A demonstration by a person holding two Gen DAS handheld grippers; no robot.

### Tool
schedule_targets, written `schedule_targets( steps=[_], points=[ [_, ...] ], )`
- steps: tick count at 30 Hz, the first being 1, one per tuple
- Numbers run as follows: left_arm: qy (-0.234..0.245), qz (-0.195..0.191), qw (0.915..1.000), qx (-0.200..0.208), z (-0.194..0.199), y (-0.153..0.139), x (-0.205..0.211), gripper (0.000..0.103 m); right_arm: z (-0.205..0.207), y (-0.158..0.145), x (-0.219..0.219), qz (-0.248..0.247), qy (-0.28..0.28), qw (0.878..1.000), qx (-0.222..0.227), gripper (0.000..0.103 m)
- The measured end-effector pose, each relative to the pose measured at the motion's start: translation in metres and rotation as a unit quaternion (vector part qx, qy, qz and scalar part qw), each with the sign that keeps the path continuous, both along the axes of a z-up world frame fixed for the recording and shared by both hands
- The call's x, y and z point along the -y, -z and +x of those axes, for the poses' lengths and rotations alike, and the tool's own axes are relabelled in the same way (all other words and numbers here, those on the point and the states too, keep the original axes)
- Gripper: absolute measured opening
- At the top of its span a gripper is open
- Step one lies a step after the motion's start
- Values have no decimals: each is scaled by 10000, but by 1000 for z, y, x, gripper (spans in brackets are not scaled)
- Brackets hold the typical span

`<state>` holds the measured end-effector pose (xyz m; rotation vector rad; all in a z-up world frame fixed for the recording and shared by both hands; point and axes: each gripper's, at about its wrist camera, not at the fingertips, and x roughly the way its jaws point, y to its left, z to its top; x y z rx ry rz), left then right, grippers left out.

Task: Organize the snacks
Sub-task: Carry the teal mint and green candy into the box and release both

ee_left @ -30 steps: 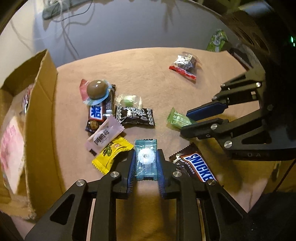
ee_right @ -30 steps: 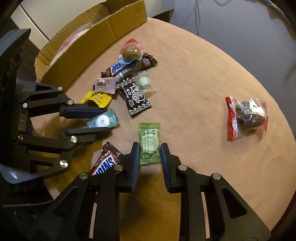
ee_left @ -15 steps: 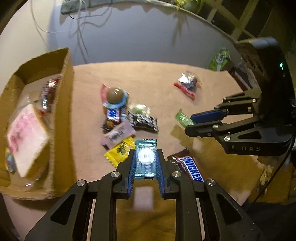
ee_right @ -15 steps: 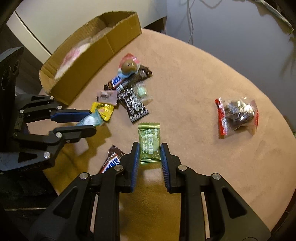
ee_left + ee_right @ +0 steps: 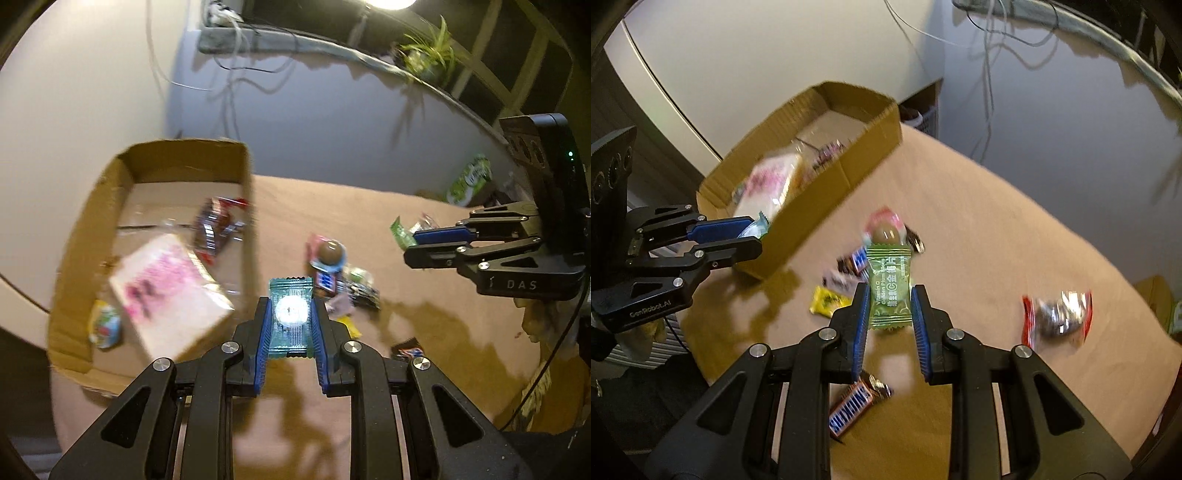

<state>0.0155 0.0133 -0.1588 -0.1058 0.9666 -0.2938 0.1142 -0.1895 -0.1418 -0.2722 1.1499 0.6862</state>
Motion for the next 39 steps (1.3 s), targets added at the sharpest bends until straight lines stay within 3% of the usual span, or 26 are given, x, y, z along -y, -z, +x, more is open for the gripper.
schedule_targets(
  steps=[16,28,39],
  points=[
    [-811,119,9965,157,8,-4,-65,19,26,-21,-81,65,-517,9983,243,24],
    [-1116,192,9935,70,19,7,-89,19,44,0,-132,-33,-715,9974,107,24],
    [-1205,188,9925,-10,22,12,-95,20,49,15,-146,-130,-767,9970,-29,24]
  ],
)
